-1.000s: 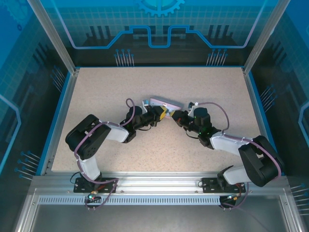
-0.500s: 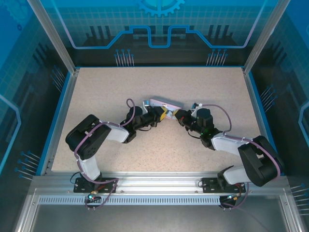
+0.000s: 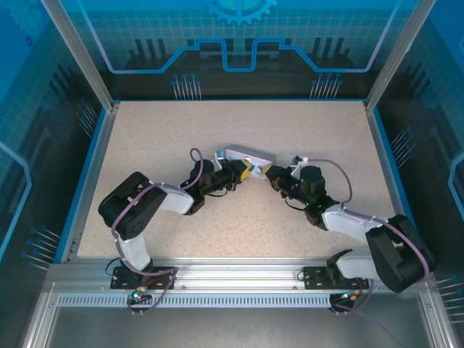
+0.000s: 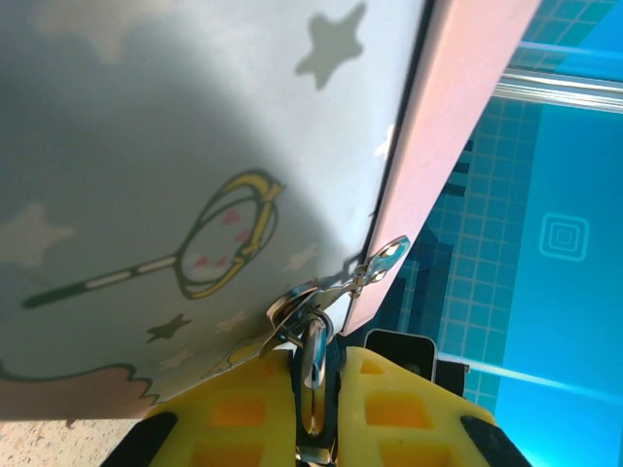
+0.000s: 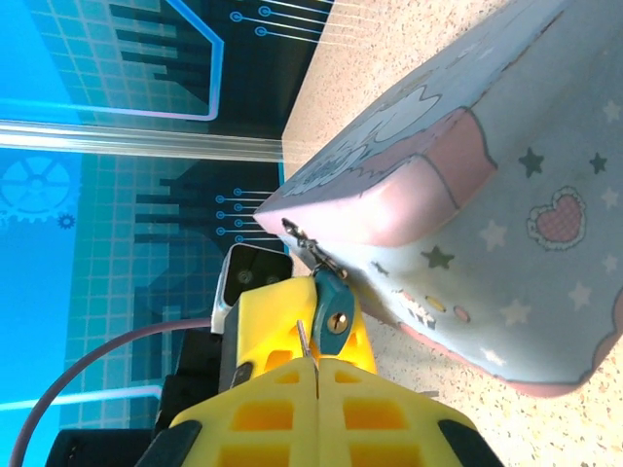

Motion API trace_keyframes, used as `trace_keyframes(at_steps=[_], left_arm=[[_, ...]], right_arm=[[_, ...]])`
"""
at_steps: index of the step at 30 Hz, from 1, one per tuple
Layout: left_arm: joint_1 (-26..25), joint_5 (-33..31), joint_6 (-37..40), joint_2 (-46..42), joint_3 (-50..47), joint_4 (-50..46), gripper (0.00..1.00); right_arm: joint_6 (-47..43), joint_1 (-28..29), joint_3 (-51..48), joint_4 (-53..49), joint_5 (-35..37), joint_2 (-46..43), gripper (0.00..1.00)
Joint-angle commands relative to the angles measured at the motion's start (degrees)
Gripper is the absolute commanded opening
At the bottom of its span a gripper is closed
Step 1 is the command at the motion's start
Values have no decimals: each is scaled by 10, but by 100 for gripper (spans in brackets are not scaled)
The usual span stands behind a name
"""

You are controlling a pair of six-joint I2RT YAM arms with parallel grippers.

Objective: Unlock the padlock with the key

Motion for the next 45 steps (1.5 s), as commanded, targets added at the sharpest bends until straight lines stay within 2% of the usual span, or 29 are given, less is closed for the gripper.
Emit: trace_keyframes(at_steps=[1,9,18,45], left_arm=[[-3,8,-6,-12,-7,37,0],[-3,5,-9,-7,-7,39,0],[-3,5,-3,-18,-13,31,0],[-3,6,0,-24,-11,20,0]], right_arm=[[-15,3,-9,-20,-1,-19,0],[-25,7,0,-51,-32,-27,0],[-25,18,-3,-65,-35,-32,0],[-12,20,17,-16,-33,33,0]])
